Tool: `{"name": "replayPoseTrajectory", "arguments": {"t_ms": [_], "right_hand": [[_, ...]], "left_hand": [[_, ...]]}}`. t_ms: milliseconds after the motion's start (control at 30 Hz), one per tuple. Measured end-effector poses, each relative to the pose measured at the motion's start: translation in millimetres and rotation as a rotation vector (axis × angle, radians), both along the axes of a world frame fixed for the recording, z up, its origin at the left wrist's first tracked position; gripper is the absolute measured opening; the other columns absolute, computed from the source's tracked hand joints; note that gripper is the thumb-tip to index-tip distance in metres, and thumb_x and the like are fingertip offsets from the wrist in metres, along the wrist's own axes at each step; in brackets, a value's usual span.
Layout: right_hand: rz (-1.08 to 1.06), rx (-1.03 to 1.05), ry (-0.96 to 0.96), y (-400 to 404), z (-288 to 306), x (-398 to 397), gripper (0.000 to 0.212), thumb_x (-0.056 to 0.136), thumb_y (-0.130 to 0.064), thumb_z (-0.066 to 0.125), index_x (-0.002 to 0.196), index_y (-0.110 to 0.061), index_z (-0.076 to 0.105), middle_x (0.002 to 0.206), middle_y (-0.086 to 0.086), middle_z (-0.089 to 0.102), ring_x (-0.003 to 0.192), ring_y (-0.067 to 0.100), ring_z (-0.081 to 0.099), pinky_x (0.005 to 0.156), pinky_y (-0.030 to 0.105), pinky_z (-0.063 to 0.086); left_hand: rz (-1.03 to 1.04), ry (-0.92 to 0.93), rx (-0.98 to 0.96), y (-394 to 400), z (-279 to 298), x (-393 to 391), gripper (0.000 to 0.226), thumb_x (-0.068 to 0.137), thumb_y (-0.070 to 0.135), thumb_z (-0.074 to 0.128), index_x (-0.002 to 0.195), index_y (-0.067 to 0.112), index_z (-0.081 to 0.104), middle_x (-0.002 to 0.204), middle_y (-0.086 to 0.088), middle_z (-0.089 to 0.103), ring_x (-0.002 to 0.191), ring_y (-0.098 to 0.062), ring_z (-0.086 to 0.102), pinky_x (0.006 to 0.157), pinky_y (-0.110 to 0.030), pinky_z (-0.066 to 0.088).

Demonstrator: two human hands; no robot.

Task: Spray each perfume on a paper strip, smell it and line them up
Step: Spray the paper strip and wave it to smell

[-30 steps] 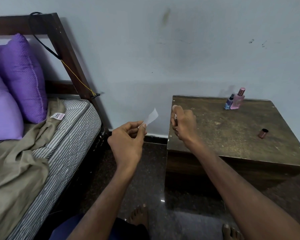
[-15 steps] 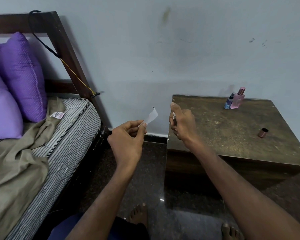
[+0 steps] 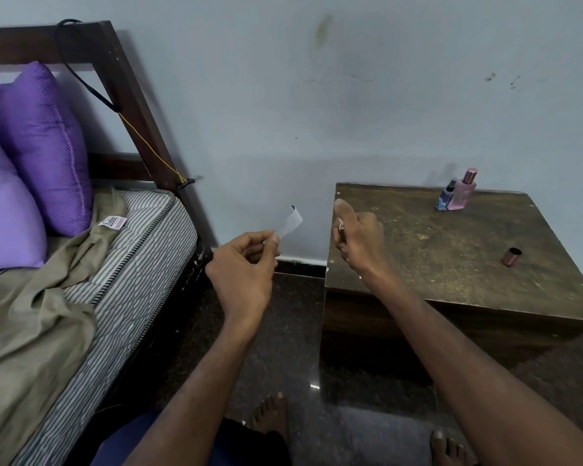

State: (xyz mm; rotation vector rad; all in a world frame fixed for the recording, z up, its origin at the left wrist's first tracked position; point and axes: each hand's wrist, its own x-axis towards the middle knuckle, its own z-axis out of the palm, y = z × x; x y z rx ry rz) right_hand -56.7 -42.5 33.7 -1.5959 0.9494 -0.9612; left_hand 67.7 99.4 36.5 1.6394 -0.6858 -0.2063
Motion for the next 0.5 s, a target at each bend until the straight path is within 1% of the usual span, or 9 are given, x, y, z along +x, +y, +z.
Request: {"name": "replayPoseTrajectory", "arguments": {"t_ms": [100, 200, 267, 300, 333, 400, 433, 467, 500], "right_hand": [[0.000, -0.015, 0.021, 0, 2, -10, 0.078, 0.104, -0.060, 0.047, 0.059, 0.004, 0.058, 0.043, -0.001, 0.050, 0.038, 0.010, 0.043, 0.043, 0.016, 0.036], [0.030, -0.021, 0.045, 0, 2, -32, 0.075, 0.101, -0.064, 0.049, 0.064, 0.000, 0.061, 0.049, 0.004, 0.054, 0.040, 0.013, 0.046, 0.042, 0.021, 0.039], [0.046, 0.004, 0.046, -3, 1, -52, 0.066, 0.101, -0.060, 0.055, 0.075, 0.000, 0.065, 0.053, 0.006, 0.056, 0.042, 0.016, 0.048, 0.040, 0.022, 0.037], [0.046, 0.029, 0.051, -4, 1, -63, 0.057, 0.101, -0.056, 0.058, 0.083, -0.003, 0.067, 0.057, 0.007, 0.056, 0.044, 0.017, 0.048, 0.040, 0.022, 0.037], [0.046, 0.058, 0.065, -6, 1, -74, 0.046, 0.100, -0.053, 0.062, 0.091, -0.008, 0.067, 0.061, 0.007, 0.057, 0.047, 0.018, 0.050, 0.040, 0.022, 0.037], [0.052, 0.102, 0.101, -9, 0, -95, 0.034, 0.099, -0.046, 0.066, 0.103, -0.012, 0.064, 0.067, 0.007, 0.061, 0.052, 0.019, 0.053, 0.042, 0.026, 0.040], [0.051, 0.116, 0.119, -11, -1, -105, 0.029, 0.099, -0.040, 0.067, 0.105, -0.013, 0.063, 0.069, 0.007, 0.062, 0.054, 0.020, 0.055, 0.044, 0.027, 0.041], [0.044, 0.123, 0.138, -12, -1, -114, 0.023, 0.099, -0.034, 0.067, 0.106, -0.013, 0.062, 0.072, 0.007, 0.064, 0.055, 0.020, 0.056, 0.045, 0.029, 0.042], [0.033, 0.123, 0.159, -14, -2, -124, 0.017, 0.099, -0.028, 0.066, 0.107, -0.014, 0.061, 0.074, 0.008, 0.066, 0.057, 0.020, 0.058, 0.046, 0.030, 0.044]], "left_hand": [[0.129, -0.033, -0.021, -3, 2, 25, 0.002, 0.092, 0.031, 0.081, 0.093, 0.030, 0.082, 0.072, 0.006, 0.078, 0.063, -0.011, 0.077, 0.072, -0.043, 0.067], [0.495, 0.008, -0.084, 1, 13, 78, 0.018, 0.091, 0.041, 0.076, 0.097, 0.026, 0.083, 0.071, 0.005, 0.077, 0.059, -0.015, 0.075, 0.065, -0.045, 0.065], [0.679, -0.043, -0.054, 8, 22, 100, 0.030, 0.087, 0.053, 0.070, 0.102, 0.031, 0.083, 0.081, 0.007, 0.080, 0.071, -0.016, 0.077, 0.077, -0.039, 0.063], [0.691, -0.097, 0.018, 6, 24, 95, 0.034, 0.087, 0.057, 0.068, 0.107, 0.033, 0.082, 0.086, 0.009, 0.080, 0.079, -0.015, 0.077, 0.080, -0.033, 0.060], [0.634, -0.202, 0.120, 0, 24, 78, 0.036, 0.087, 0.059, 0.068, 0.113, 0.036, 0.079, 0.089, 0.010, 0.080, 0.083, -0.014, 0.075, 0.079, -0.029, 0.057], [0.334, -0.460, 0.262, -17, 14, 28, 0.037, 0.090, 0.059, 0.068, 0.124, 0.043, 0.072, 0.090, 0.014, 0.079, 0.086, -0.013, 0.074, 0.074, -0.032, 0.058], [0.212, -0.545, 0.307, -23, 11, 9, 0.036, 0.091, 0.059, 0.068, 0.125, 0.046, 0.070, 0.090, 0.015, 0.080, 0.087, -0.014, 0.076, 0.073, -0.035, 0.060], [0.198, -0.563, 0.333, -29, 15, 0, 0.037, 0.091, 0.061, 0.067, 0.126, 0.047, 0.068, 0.090, 0.016, 0.080, 0.088, -0.015, 0.077, 0.074, -0.036, 0.061], [0.281, -0.533, 0.307, -34, 20, 2, 0.040, 0.090, 0.063, 0.066, 0.127, 0.047, 0.066, 0.091, 0.016, 0.080, 0.091, -0.017, 0.077, 0.076, -0.035, 0.060]]}}
